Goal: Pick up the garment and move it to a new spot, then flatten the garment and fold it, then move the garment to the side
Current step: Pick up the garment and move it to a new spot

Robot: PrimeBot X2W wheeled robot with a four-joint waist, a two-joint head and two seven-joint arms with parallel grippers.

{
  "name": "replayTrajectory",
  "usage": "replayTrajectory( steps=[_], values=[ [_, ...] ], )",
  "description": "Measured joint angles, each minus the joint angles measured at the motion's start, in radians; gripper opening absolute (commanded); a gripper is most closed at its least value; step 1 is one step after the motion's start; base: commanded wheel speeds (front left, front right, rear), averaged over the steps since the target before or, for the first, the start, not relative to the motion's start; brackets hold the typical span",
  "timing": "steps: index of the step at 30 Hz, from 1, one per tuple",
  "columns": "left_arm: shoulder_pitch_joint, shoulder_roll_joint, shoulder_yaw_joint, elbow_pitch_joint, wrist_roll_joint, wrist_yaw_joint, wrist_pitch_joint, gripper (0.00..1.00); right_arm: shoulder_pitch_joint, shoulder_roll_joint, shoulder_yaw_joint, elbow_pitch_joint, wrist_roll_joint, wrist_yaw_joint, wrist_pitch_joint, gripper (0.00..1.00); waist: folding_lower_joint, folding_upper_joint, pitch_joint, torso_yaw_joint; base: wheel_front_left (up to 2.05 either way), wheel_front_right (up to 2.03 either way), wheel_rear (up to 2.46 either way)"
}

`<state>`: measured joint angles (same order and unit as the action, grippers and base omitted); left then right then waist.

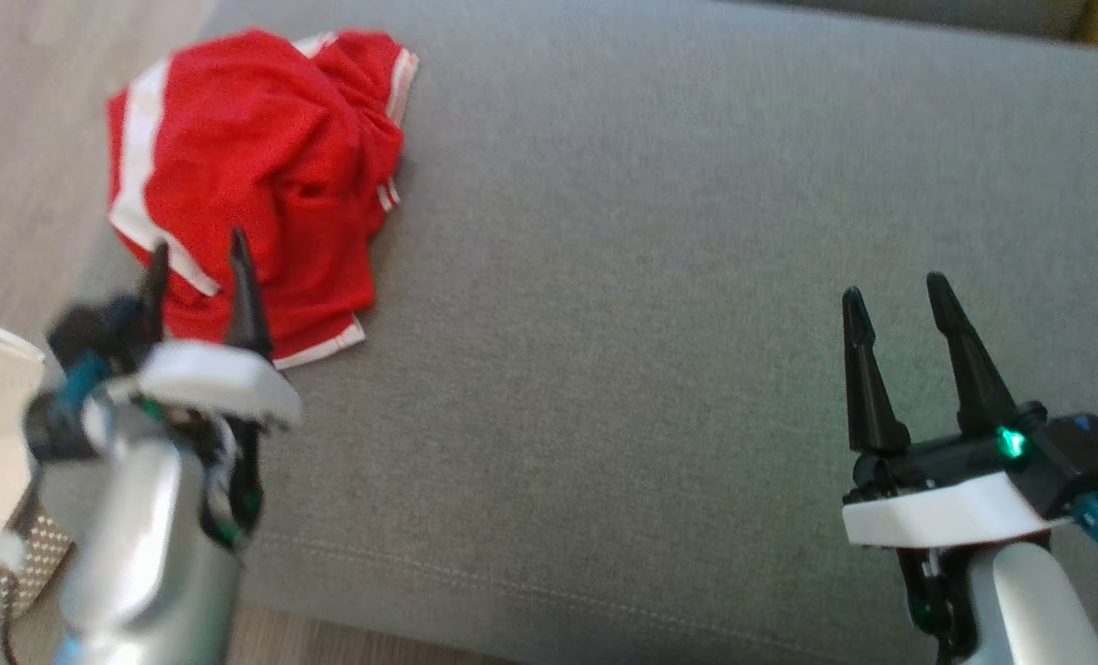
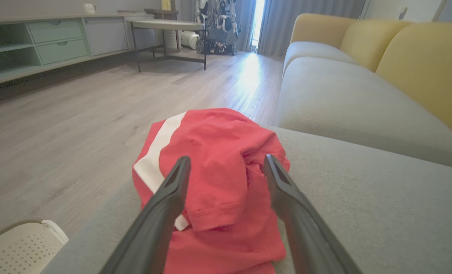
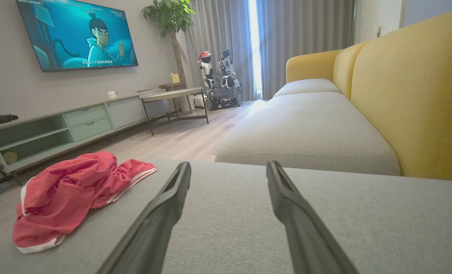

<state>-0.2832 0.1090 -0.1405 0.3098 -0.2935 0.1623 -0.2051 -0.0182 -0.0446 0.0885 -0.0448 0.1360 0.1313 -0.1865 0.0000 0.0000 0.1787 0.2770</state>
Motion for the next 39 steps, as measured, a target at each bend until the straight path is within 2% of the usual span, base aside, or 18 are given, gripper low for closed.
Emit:
replayTrajectory(
  steps=[5,9,10,20,21,22,32,36,39],
  values=[
    [-0.183,0.051,0.024,0.138,-0.005,-0.032,0.074,1.0,-0.03,-0.001,0.003,-0.023,-0.035,0.0,0.02,1.0,0.0,0.0,0.096,-0.022,0.0,0.0,0.0],
    [-0.297,0.078,0.051,0.251,-0.037,-0.053,0.092,1.0,-0.051,-0.001,0.007,-0.04,-0.049,0.0,0.03,1.0,0.0,0.0,0.155,-0.044,0.0,0.0,0.0],
    [-0.348,0.092,0.057,0.315,-0.045,-0.059,0.103,1.0,-0.061,-0.001,0.007,-0.046,-0.052,0.0,0.03,1.0,0.0,0.0,0.177,-0.053,0.0,0.0,0.0],
    [-0.505,0.13,0.054,0.588,-0.043,-0.088,0.105,1.0,-0.079,-0.001,0.022,-0.052,-0.057,0.0,0.042,1.0,0.0001,0.0,0.233,-0.081,0.0,0.0,0.0],
    [-0.515,0.132,0.054,0.609,-0.043,-0.096,0.105,0.44,-0.081,-0.001,0.023,-0.052,-0.057,0.0,0.042,1.0,0.0001,0.0,0.234,-0.082,0.0,0.0,0.0],
    [-0.524,0.132,0.053,0.628,-0.043,-0.101,0.1,0.0,-0.083,-0.001,0.023,-0.052,-0.057,0.0,0.042,1.0,0.0001,0.0,0.235,-0.083,0.0,0.0,0.0],
    [-0.568,0.132,0.049,0.711,-0.043,-0.109,-0.021,0.0,-0.096,-0.002,0.022,-0.041,-0.055,0.0,0.041,1.0,0.0001,0.0,0.21,-0.072,0.0,0.0,0.0],
    [-0.579,0.132,0.068,0.615,-0.043,-0.104,-0.044,0.0,-0.096,-0.002,0.026,-0.021,-0.049,0.0,0.037,1.0,0.0001,0.0,0.184,-0.063,0.0,0.0,0.0],
    [-0.575,0.136,0.114,0.418,-0.021,-0.072,-0.044,0.0,-0.094,-0.002,0.031,-0.004,-0.031,0.0,0.023,1.0,0.0001,0.0,0.154,-0.062,0.0,0.0,0.0]
  ],
)
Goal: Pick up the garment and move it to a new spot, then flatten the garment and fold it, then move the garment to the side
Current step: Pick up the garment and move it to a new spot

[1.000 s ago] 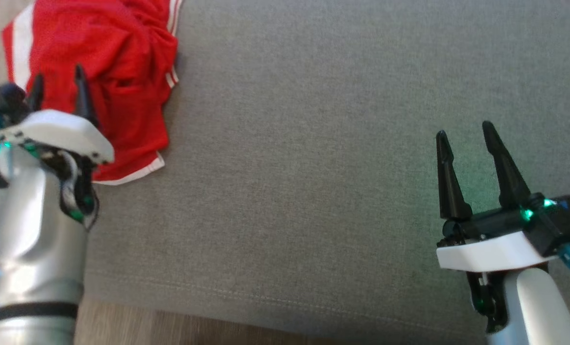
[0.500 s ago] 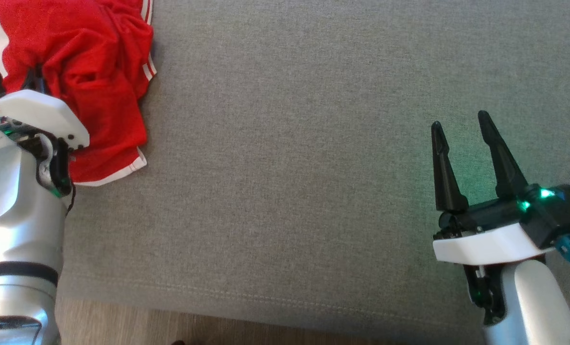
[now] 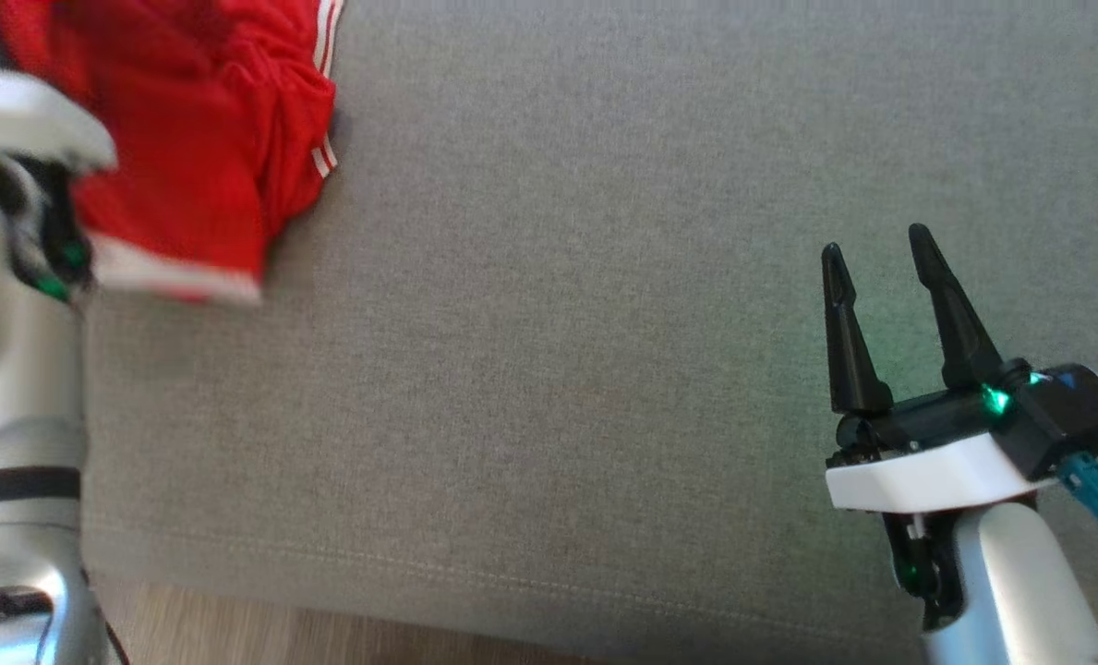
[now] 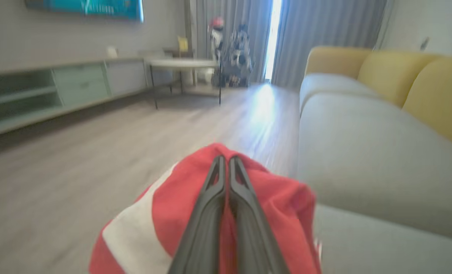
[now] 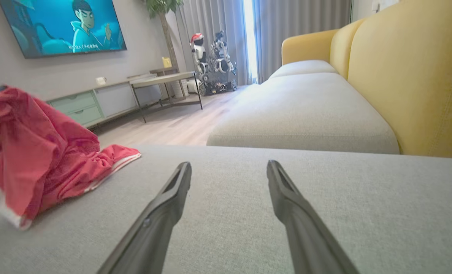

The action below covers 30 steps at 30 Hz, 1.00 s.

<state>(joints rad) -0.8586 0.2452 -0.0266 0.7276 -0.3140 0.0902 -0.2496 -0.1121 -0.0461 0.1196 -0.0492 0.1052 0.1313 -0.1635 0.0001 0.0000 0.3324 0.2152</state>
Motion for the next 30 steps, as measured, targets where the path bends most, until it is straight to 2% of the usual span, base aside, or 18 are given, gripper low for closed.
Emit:
replayTrajectory(
  steps=[4,9,11,15,24,30],
  values=[
    [0.044,-0.002,0.034,-0.246,0.044,0.0,-0.007,0.0,0.001,0.0,0.006,0.032,0.026,0.0,-0.022,1.0,0.0,0.0,-0.049,-0.006,0.0,0.0,0.0],
    [0.142,-0.033,0.015,-0.41,0.075,-0.041,-0.007,0.0,0.006,0.0,0.007,0.071,0.059,0.0,-0.046,1.0,0.0,0.0,-0.12,-0.027,0.0,0.0,0.0],
    [0.162,-0.045,-0.018,-0.449,0.075,-0.066,-0.007,0.0,0.016,0.0,0.007,0.078,0.073,0.0,-0.054,1.0,-0.0001,0.0,-0.146,-0.041,0.0,0.0,0.0],
    [0.175,-0.062,-0.074,-0.514,0.082,-0.09,0.019,0.0,0.026,0.0,0.006,0.091,0.091,0.0,-0.066,1.0,-0.0001,0.0,-0.176,-0.088,0.0,0.0,0.0],
    [0.204,-0.098,-0.146,-0.605,0.083,-0.091,0.126,0.0,0.025,0.0,0.011,0.095,0.125,0.0,-0.08,1.0,-0.0001,0.0,-0.198,-0.213,0.0,0.0,0.0],
    [0.227,-0.125,-0.23,-0.591,0.106,-0.099,0.161,0.0,0.021,0.0,0.024,0.089,0.134,0.0,-0.085,1.0,-0.0001,0.0,-0.192,-0.315,0.0,0.0,0.0]
  ],
)
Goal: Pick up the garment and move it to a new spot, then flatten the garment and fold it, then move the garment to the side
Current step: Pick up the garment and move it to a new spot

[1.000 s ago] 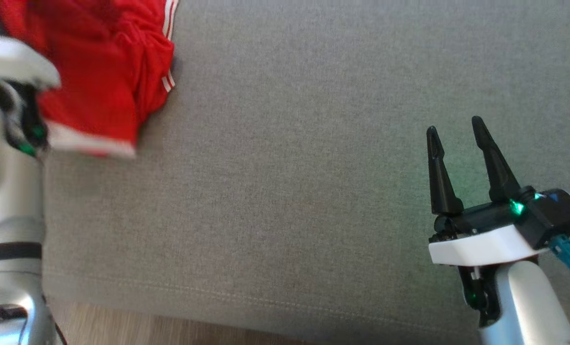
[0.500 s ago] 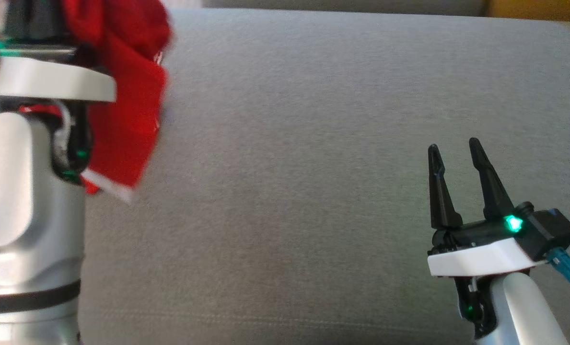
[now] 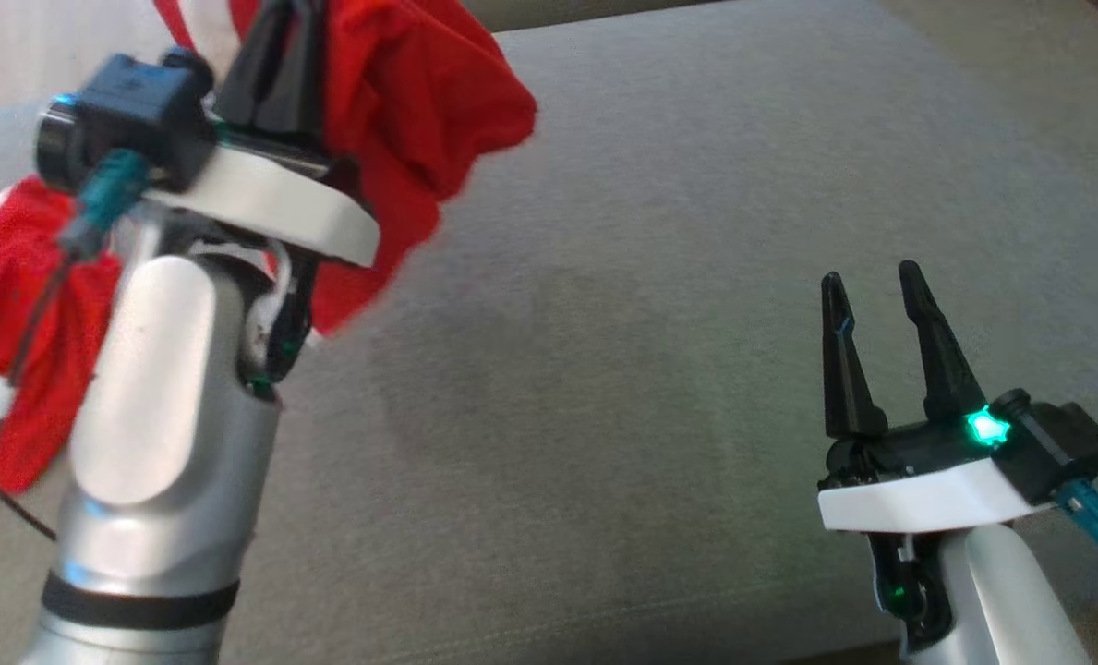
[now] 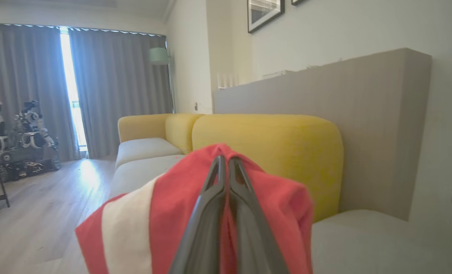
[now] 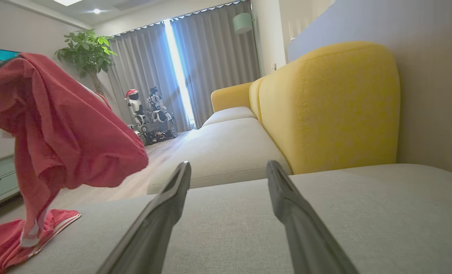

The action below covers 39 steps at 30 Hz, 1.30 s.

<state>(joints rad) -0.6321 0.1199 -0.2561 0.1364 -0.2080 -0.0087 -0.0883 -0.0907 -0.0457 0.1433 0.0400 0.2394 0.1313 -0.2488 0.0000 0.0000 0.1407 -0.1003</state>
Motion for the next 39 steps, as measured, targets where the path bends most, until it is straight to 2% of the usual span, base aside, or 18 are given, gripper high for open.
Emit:
replayTrajectory(
  steps=[5,12,16,19,20,21,22,23,28,32,33,39],
  values=[
    [-0.003,-0.014,-0.061,0.081,0.044,0.012,0.016,0.0,-0.003,0.0,0.011,-0.026,0.017,0.0,-0.002,1.0,0.0,0.0,0.013,-0.084,0.0,0.0,0.0],
    [-0.035,-0.072,-0.159,0.249,0.064,0.038,-0.014,0.0,-0.019,0.0,0.016,-0.078,0.047,0.0,-0.002,1.0,0.0,0.0,0.055,-0.191,0.0,0.0,0.0],
    [-0.075,-0.078,-0.224,0.353,0.026,0.059,-0.049,0.0,-0.039,0.0,0.021,-0.096,0.061,0.0,-0.002,1.0,0.0,0.0,0.085,-0.238,0.0,0.0,0.0],
    [-0.091,-0.077,-0.318,0.398,-0.064,0.072,-0.068,0.0,-0.042,0.0,0.023,-0.097,0.062,0.0,-0.002,1.0,0.0,0.0,0.1,-0.266,0.0,0.0,0.0],
    [-0.093,-0.078,-0.353,0.407,-0.092,0.081,-0.074,0.05,-0.042,0.0,0.023,-0.098,0.064,0.0,-0.002,1.0,0.0,0.0,0.104,-0.272,0.0,0.0,0.0],
    [-0.095,-0.079,-0.389,0.416,-0.113,0.087,-0.076,0.38,-0.042,0.0,0.022,-0.099,0.068,0.0,-0.002,1.0,0.0,0.0,0.108,-0.276,0.0,0.0,0.0],
    [-0.097,-0.08,-0.422,0.424,-0.133,0.092,-0.079,0.78,-0.042,0.0,0.023,-0.099,0.069,0.0,-0.002,1.0,0.0,0.0,0.111,-0.278,0.0,0.0,0.0],
    [-0.1,-0.079,-0.452,0.43,-0.153,0.098,-0.088,1.0,-0.042,0.0,0.022,-0.099,0.069,0.0,-0.002,1.0,0.0,0.0,0.112,-0.279,0.0,0.0,0.0],
    [-0.15,-0.079,-0.547,0.437,-0.242,0.134,-0.117,1.0,-0.042,0.0,0.017,-0.098,0.069,0.0,-0.002,1.0,0.0,0.0,0.108,-0.263,0.0,0.0,0.0],
    [-0.185,-0.079,-0.563,0.43,-0.285,0.162,-0.147,1.0,-0.042,0.0,0.01,-0.095,0.068,0.0,-0.002,1.0,0.0,0.0,0.096,-0.237,0.0,0.0,0.0],
    [-0.195,-0.079,-0.56,0.415,-0.3,0.178,-0.153,1.0,-0.042,0.0,0.005,-0.091,0.067,0.0,-0.002,1.0,0.0,0.0,0.088,-0.22,0.0,0.0,0.0],
    [-0.195,-0.074,-0.474,0.333,-0.302,0.206,-0.165,1.0,-0.04,0.0,-0.023,-0.08,0.046,0.0,-0.002,1.0,0.0,0.0,0.054,-0.157,0.0,0.0,0.0]
  ],
)
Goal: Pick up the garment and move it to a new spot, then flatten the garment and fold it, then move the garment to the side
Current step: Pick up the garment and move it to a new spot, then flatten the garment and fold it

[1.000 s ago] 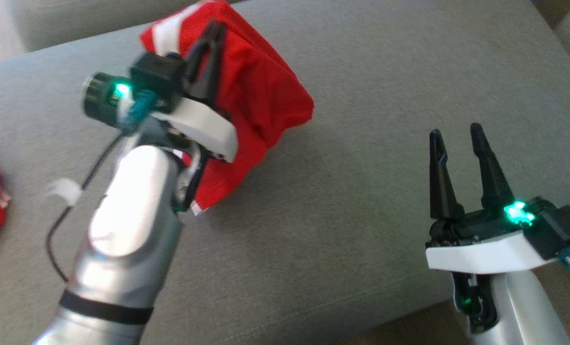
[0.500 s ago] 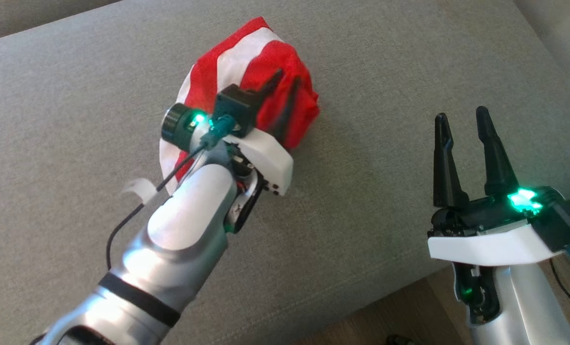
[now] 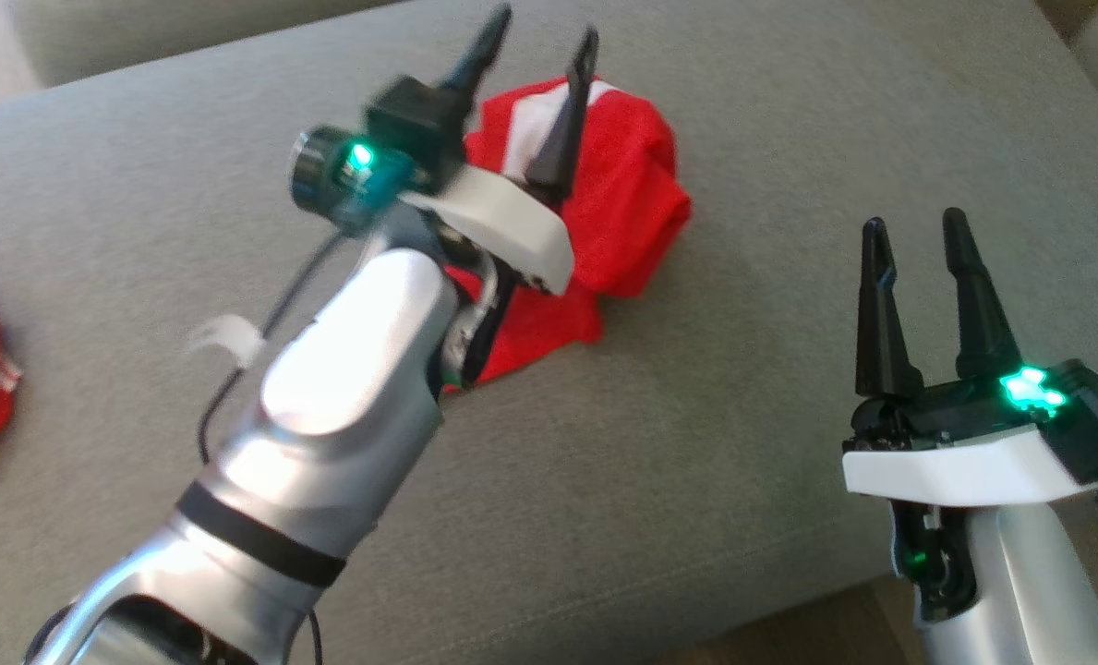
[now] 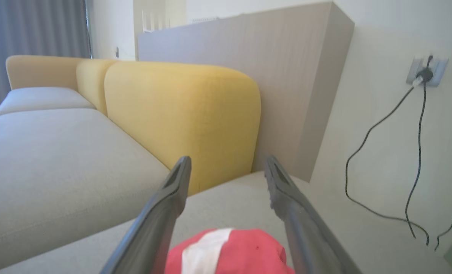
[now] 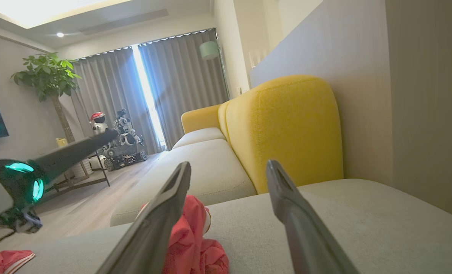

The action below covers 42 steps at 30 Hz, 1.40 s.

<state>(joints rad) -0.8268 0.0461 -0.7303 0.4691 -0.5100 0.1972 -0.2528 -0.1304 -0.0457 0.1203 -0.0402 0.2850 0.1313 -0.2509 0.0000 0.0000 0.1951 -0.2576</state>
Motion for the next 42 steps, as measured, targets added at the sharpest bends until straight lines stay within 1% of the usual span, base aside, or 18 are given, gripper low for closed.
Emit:
replayTrajectory(
  steps=[3,5,10,11,12,14,18,21,24,28,33,35,38,39,42],
  values=[
    [0.025,0.025,0.048,-0.06,0.019,0.007,-0.003,1.0,0.002,0.0,-0.012,0.007,-0.021,0.0,0.0,1.0,0.0,0.0,-0.017,0.038,0.0,0.0,0.0],
    [0.079,0.053,0.077,-0.096,0.033,0.014,-0.004,1.0,0.007,0.0,-0.02,0.012,-0.04,0.0,0.0,1.0,0.0,0.0,-0.028,0.066,0.0,0.0,0.0],
    [0.315,0.116,0.155,-0.168,0.05,0.015,-0.004,1.0,0.049,0.0,-0.035,0.031,-0.071,0.0,0.0,1.0,0.0,0.0,-0.061,0.135,0.0,0.0,0.0],
    [0.36,0.123,0.169,-0.185,0.06,0.016,-0.004,1.0,0.055,0.0,-0.037,0.035,-0.076,0.0,0.0,1.0,0.0,0.0,-0.067,0.147,0.0,0.0,0.0],
    [0.36,0.123,0.169,-0.185,0.06,0.016,-0.004,1.0,0.055,0.0,-0.037,0.035,-0.076,0.0,0.0,1.0,0.0,0.0,-0.067,0.147,0.0,0.0,0.0],
    [0.444,0.128,0.205,-0.22,0.075,0.016,-0.004,1.0,0.065,0.0,-0.04,0.043,-0.084,0.0,0.0,1.0,0.0,0.0,-0.079,0.173,0.0,0.0,0.0],
    [0.571,0.113,0.274,-0.273,0.106,0.012,-0.004,1.0,0.077,0.0,-0.043,0.054,-0.095,0.0,0.0,1.0,0.0,0.0,-0.098,0.216,0.0,0.0,0.0],
    [0.635,0.082,0.318,-0.293,0.133,-0.01,-0.004,1.0,0.083,0.0,-0.043,0.063,-0.102,0.0,0.0,1.0,0.0,0.0,-0.106,0.237,0.0,0.0,0.0],
    [0.667,0.047,0.358,-0.309,0.156,-0.032,-0.004,1.0,0.083,0.0,-0.043,0.069,-0.102,0.0,0.0,1.0,0.0,0.0,-0.112,0.25,0.0,0.0,0.0],
    [0.671,0.028,0.388,-0.319,0.195,-0.067,-0.004,1.0,0.083,0.0,-0.035,0.07,-0.102,0.0,0.002,1.0,0.0,0.0,-0.114,0.259,0.0,0.0,0.0],
    [0.671,0.01,0.412,-0.319,0.219,-0.093,-0.004,1.0,0.079,0.0,0.046,0.086,-0.118,0.0,0.032,1.0,0.0,0.0,-0.103,0.275,0.0,0.0,0.0],
    [0.671,0.007,0.42,-0.319,0.218,-0.101,-0.004,1.0,0.073,0.0,0.089,0.106,-0.093,0.0,0.06,1.0,0.0,0.0,-0.094,0.287,0.0,0.0,0.0],
    [0.671,0.004,0.422,-0.318,0.218,-0.103,-0.004,1.0,0.04,-0.001,0.149,0.162,-0.091,0.0,0.107,1.0,0.0,0.0,-0.076,0.308,0.0,0.0,0.0],
    [0.67,0.003,0.422,-0.318,0.218,-0.11,-0.004,1.0,0.022,-0.001,0.17,0.181,-0.099,0.0,0.121,1.0,0.0,0.0,-0.07,0.316,0.0,0.0,0.0],
    [0.668,0.003,0.418,-0.319,0.207,-0.109,-0.004,1.0,-0.04,-0.001,0.224,0.25,-0.1,0.0,0.176,1.0,0.0,0.0,-0.049,0.343,0.0,0.0,0.0]
  ],
)
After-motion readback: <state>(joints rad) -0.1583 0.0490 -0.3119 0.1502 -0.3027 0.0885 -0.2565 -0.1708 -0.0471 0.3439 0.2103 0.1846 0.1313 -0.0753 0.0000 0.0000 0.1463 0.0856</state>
